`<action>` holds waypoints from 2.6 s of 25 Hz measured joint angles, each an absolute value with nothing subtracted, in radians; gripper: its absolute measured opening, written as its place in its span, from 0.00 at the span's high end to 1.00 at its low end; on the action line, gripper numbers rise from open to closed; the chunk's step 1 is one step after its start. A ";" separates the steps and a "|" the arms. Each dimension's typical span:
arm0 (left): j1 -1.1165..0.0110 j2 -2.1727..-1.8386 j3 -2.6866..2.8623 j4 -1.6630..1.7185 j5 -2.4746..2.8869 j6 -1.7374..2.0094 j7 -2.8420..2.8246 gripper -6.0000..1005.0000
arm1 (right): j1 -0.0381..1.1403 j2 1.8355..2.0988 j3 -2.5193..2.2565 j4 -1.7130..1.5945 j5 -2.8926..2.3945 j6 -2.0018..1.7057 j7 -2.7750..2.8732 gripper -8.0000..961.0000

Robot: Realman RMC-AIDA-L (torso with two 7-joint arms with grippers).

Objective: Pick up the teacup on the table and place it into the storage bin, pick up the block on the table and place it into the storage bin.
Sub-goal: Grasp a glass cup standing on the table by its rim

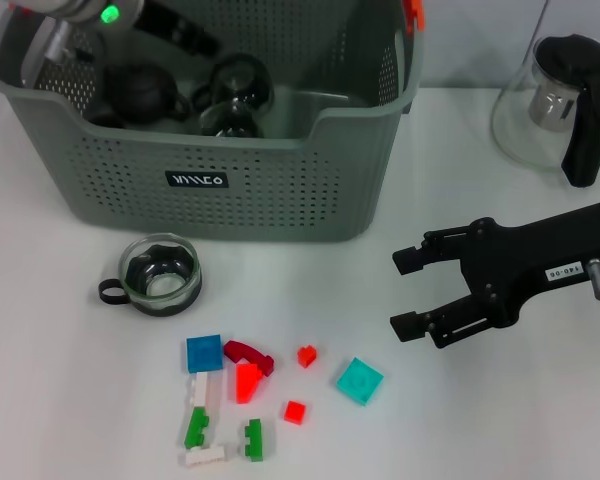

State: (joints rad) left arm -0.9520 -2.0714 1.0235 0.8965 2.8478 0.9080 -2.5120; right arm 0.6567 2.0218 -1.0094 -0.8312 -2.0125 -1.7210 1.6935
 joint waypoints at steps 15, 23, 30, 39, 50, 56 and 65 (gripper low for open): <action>-0.700 -2.117 1.022 1.689 2.650 1.592 -2.470 0.30 | 0.651 2.015 -0.997 -0.831 -2.013 -1.707 1.689 0.01; -0.517 -2.170 1.094 1.916 2.496 1.830 -2.369 0.30 | 0.647 2.016 -0.975 -0.831 -2.013 -1.706 1.689 0.01; -0.390 -2.172 1.252 1.872 2.507 1.782 -2.334 0.30 | 0.644 2.019 -0.958 -0.817 -2.013 -1.698 1.689 0.02; -0.443 -2.168 1.270 1.605 2.590 1.655 -2.398 0.31 | 0.643 2.022 -0.957 -0.806 -2.013 -1.684 1.689 0.02; -0.556 -2.167 1.267 1.403 2.697 1.593 -2.509 0.31 | 0.641 2.018 -0.962 -0.805 -2.013 -1.684 1.696 0.02; -0.565 -2.170 1.281 1.392 2.751 1.552 -2.549 0.31 | 0.640 2.017 -0.965 -0.805 -2.013 -1.684 1.691 0.02; -0.577 -2.173 1.300 1.331 2.769 1.507 -2.565 0.31 | 0.640 2.018 -0.964 -0.804 -2.028 -1.684 1.690 0.01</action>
State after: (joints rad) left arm -0.5767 -2.1730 1.2998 1.3314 2.7693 1.5068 -2.5648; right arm 0.6396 2.0181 -0.9642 -0.8038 -2.0280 -1.6843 1.6904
